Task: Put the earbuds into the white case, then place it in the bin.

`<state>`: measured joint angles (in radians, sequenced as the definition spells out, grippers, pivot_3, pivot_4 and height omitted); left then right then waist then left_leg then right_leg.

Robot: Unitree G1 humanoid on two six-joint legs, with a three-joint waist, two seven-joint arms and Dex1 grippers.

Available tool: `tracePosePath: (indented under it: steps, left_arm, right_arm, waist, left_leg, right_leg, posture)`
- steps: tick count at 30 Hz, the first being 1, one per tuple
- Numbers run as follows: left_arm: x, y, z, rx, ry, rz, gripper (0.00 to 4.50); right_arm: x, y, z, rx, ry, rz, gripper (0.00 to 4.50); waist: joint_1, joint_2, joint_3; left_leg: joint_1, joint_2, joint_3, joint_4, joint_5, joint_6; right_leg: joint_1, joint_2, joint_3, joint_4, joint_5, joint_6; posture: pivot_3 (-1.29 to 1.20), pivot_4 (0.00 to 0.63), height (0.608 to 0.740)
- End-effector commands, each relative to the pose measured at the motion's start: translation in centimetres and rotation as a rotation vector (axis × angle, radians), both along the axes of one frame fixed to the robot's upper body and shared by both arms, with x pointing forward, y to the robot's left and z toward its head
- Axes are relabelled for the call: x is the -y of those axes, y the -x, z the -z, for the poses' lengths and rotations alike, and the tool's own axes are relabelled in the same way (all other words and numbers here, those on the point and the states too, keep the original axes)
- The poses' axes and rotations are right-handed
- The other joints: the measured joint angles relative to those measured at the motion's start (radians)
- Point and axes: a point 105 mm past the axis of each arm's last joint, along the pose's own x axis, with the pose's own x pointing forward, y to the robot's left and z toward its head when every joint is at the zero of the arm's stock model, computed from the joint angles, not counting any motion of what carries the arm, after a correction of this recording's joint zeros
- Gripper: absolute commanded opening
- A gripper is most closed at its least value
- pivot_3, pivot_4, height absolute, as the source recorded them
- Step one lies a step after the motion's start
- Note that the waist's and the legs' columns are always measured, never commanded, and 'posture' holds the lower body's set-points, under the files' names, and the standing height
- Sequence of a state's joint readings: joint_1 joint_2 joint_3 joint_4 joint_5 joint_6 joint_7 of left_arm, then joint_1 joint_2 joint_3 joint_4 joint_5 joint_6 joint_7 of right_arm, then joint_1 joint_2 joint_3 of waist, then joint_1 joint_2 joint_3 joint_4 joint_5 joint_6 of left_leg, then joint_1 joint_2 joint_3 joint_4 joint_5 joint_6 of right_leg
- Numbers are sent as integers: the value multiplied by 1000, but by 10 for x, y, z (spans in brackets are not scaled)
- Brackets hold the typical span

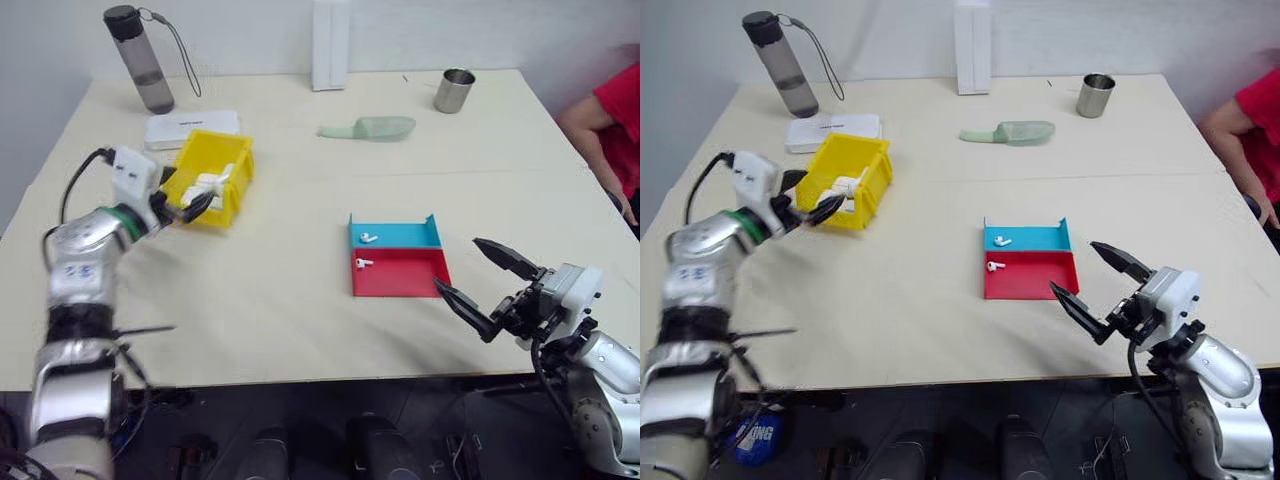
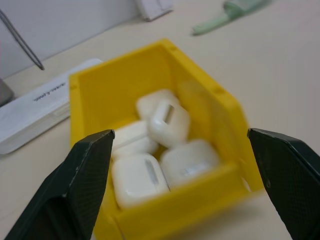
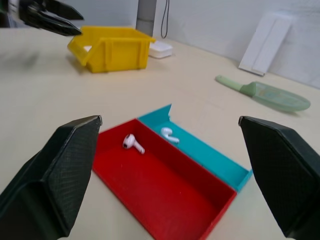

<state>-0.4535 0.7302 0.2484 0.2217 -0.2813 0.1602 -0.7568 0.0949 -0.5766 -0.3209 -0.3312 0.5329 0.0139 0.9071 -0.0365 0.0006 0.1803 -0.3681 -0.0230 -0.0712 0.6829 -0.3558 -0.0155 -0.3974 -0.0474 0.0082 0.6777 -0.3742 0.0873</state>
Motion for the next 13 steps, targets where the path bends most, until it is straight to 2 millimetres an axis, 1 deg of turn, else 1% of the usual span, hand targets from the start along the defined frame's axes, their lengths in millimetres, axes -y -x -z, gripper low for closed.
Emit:
tracePosePath:
  steps: [1,5,6,8,10,13]
  left_arm:
    - [-3,50,-12,53,-110,49,4464]
    - [-20,109,27,-108,-209,44,4464]
    - [-31,129,40,-158,-246,36,4464]
    - [-45,154,54,-226,-288,17,4464]
    - [-56,165,59,-247,-276,-19,4464]
    - [-60,174,62,-246,-261,-34,4464]
  right_arm:
    - [10,2,0,14,120,-80,4500]
    - [28,-3,4,-4,239,-151,4500]
    - [36,-6,2,0,265,-160,4500]
    - [46,-9,-1,3,298,-173,4500]
    - [54,-9,1,-4,335,-188,4500]
    - [61,-10,5,-9,371,-199,4500]
  waist:
    - [9,0,0]
    - [13,0,0]
    - [14,0,0]
    - [17,0,0]
    - [33,0,0]
    - [46,0,0]
  left_leg:
    - [0,0,0,1,0,0]
    - [2,0,-1,0,0,1]
    - [3,0,0,0,-1,1]
    - [3,0,0,0,-1,2]
    - [3,0,0,0,-1,3]
    - [4,0,-1,0,-2,4]
  right_leg:
    - [0,-1,0,-3,0,0]
    - [4,-1,0,-6,0,0]
    - [5,-1,0,-7,0,0]
    - [6,-1,0,-11,0,0]
    - [8,-1,-1,-14,0,-1]
    - [10,-1,-2,-17,0,-1]
  posture:
    - [0,150,740]
    - [0,150,740]
    - [0,150,740]
    - [0,150,740]
    - [0,150,740]
    - [0,150,740]
